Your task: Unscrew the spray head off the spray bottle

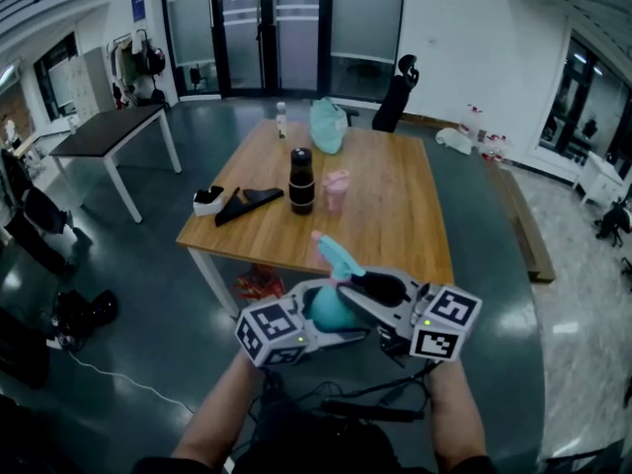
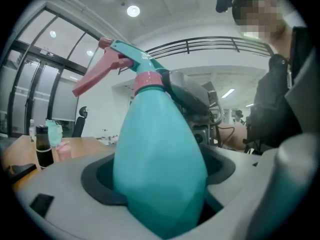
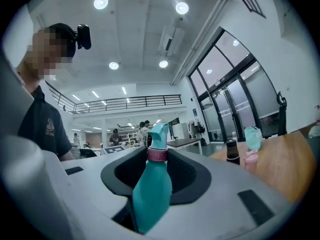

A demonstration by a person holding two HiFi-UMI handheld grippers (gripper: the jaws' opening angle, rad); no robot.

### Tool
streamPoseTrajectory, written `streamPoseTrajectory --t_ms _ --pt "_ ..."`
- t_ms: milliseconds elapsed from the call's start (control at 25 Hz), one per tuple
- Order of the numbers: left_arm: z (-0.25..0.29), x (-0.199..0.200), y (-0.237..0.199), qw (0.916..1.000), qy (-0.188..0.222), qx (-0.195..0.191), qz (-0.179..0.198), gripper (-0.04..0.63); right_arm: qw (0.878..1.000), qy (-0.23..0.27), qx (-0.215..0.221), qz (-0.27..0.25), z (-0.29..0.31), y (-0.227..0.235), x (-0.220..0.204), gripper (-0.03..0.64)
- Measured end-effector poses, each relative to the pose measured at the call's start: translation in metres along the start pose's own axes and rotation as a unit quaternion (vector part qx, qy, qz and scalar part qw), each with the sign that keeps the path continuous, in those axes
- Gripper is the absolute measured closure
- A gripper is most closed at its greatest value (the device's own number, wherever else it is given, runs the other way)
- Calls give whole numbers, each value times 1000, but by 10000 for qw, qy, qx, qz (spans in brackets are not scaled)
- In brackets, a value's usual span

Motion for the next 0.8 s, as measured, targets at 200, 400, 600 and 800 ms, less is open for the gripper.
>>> streamPoseTrajectory --t_ms 200,400,600,800 --pt "-2 3 10 9989 139 -432 -143 158 9988 223 378 205 -3 -1 3 477" --pt "-2 2 11 9992 109 -388 -66 158 9982 314 441 244 -6 -2 4 479" --pt "-1 -5 6 9997 -3 -250 -41 158 9980 483 333 254 -7 2 10 480" --pt "2 -8 7 9999 -99 -135 -2 158 9972 685 208 230 -11 5 17 482"
Point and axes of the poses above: the fingertips, and each gripper's own axes: z forward along the fingers, y to its right, x out of its top, the point moved 2 cm from there along -z, backward along the fingers, and after that the axes turned 9 degrees about x, right-handed, at the moved point
